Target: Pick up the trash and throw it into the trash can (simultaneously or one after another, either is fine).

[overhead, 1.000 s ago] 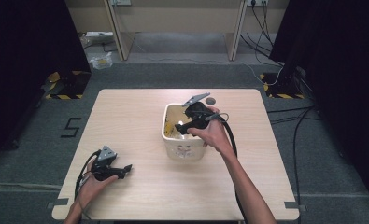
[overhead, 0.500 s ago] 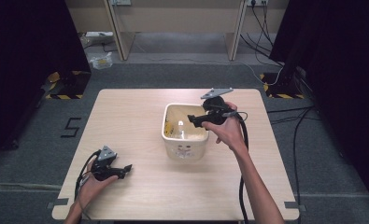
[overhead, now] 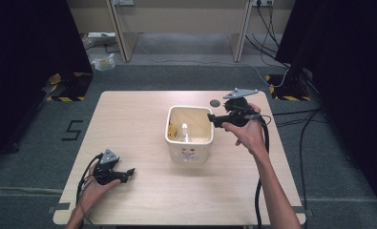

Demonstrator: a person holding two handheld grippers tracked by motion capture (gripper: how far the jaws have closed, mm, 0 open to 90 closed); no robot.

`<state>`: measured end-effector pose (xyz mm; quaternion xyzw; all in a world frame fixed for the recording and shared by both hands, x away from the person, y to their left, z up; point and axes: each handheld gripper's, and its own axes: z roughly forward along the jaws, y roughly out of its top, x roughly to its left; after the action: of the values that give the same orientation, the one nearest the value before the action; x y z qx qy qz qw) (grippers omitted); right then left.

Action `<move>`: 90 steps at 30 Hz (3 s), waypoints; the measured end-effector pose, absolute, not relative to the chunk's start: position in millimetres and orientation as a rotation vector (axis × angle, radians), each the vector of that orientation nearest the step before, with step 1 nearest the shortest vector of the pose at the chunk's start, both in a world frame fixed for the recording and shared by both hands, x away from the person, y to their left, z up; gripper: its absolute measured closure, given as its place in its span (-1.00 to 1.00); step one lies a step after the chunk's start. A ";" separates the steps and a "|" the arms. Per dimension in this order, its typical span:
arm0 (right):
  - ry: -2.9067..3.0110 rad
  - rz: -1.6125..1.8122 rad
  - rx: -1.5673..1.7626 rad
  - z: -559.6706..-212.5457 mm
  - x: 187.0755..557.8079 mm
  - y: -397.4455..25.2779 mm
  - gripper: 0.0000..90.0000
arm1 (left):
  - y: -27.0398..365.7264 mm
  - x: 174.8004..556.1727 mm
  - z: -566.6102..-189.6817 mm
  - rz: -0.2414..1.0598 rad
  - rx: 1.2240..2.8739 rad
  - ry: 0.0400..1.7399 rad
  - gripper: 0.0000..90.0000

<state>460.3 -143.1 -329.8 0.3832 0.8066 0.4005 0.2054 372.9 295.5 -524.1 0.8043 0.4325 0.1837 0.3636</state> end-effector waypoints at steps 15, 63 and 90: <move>2.167 1.085 1.150 -343.0 456.4 -183.6 -0.47 | 295.4 373.0 -524.2 0.474 2.068 1.113 -0.69; 2.160 1.007 1.165 -433.6 418.0 -218.5 -0.61 | 295.0 372.9 -524.1 0.479 2.061 1.127 -0.68; 2.173 1.020 1.250 -465.7 393.4 -220.4 -0.61 | 295.0 372.9 -524.1 0.478 2.060 1.128 -0.68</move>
<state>393.4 -220.4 -465.7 0.4508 0.7840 0.3681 0.2158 372.9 295.0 -524.1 0.8006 0.4383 0.1856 0.3638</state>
